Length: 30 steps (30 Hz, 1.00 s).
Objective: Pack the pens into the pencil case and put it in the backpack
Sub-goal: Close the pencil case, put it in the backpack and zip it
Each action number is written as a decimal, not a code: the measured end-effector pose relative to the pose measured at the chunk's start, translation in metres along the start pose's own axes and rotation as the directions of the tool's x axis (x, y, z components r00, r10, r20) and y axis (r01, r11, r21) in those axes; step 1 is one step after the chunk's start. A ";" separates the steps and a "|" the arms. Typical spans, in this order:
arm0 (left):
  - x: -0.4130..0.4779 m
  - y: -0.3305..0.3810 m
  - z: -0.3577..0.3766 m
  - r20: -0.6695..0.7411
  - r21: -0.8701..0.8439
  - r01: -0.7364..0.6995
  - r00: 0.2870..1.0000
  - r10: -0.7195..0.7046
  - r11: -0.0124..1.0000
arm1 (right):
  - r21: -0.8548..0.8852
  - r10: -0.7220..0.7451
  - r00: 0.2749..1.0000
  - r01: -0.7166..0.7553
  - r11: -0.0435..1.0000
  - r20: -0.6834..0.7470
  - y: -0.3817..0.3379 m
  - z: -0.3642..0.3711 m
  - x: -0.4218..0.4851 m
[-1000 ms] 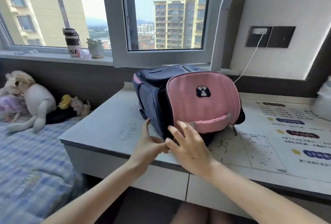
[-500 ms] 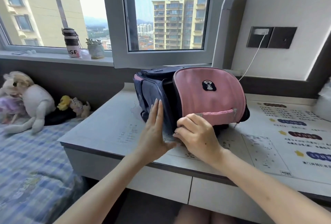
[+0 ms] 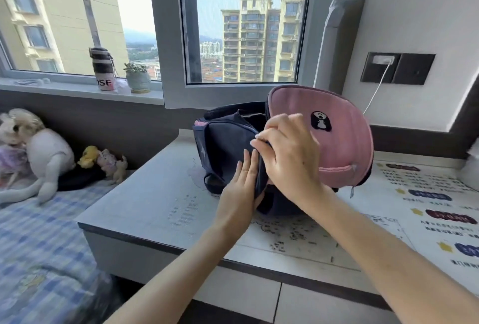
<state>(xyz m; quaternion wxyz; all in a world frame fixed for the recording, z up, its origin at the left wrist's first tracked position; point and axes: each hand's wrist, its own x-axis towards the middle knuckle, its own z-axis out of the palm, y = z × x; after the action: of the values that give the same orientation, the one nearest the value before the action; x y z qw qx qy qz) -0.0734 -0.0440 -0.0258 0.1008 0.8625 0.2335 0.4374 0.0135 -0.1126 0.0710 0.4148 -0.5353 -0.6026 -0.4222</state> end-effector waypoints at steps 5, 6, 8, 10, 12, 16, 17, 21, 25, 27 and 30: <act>-0.002 -0.008 -0.008 0.113 0.017 -0.021 0.993 0.019 1.000 | -0.063 0.318 0.924 -0.312 0.948 0.214 0.017 0.024 0.049; -0.004 -0.011 -0.013 0.135 0.012 -0.036 0.990 0.034 0.999 | -0.079 0.381 0.876 -0.375 0.924 0.296 0.019 0.026 0.055; -0.008 -0.016 -0.025 0.184 -0.051 -0.020 0.983 0.029 0.998 | -0.090 0.396 0.802 -0.400 0.912 0.448 0.023 0.026 0.062; -0.008 -0.009 -0.041 0.227 -0.208 0.151 0.968 -0.103 0.966 | -0.060 0.311 0.748 -0.342 0.938 0.586 0.024 0.019 0.065; 0.001 0.004 -0.051 0.200 -0.319 0.297 0.949 -0.242 0.900 | -0.037 0.204 0.686 -0.251 0.967 0.698 0.019 0.010 0.066; 0.030 0.025 -0.052 0.147 -0.163 0.415 0.907 -0.393 0.895 | -0.048 0.125 0.691 -0.129 0.990 0.712 0.010 0.004 0.063; 0.035 0.030 -0.049 0.166 -0.107 0.442 0.891 -0.422 0.891 | -0.063 0.131 0.722 -0.121 0.991 0.679 0.010 0.004 0.062; 0.037 0.042 -0.036 0.170 0.041 0.424 0.889 -0.425 0.905 | -0.109 0.100 0.841 -0.049 0.993 0.531 0.013 0.016 0.056; 0.038 0.040 -0.036 0.148 0.094 0.428 0.887 -0.438 0.899 | -0.075 0.187 0.889 -0.172 0.982 0.419 0.019 0.039 0.051; 0.034 0.043 -0.037 0.180 0.132 0.418 0.881 -0.437 0.899 | -0.090 0.328 0.851 -0.320 0.943 0.409 0.025 0.055 0.052; 0.017 0.047 -0.036 0.248 0.120 0.430 0.860 -0.447 0.895 | -0.212 0.585 0.748 -0.545 0.811 0.314 0.060 0.073 0.060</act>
<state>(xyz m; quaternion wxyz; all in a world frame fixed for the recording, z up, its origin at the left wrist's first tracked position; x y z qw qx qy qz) -0.0790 -0.0774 0.0253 0.2025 0.8406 0.4208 0.2744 0.0650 -0.0216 0.1101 0.3744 -0.7825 -0.4549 -0.2014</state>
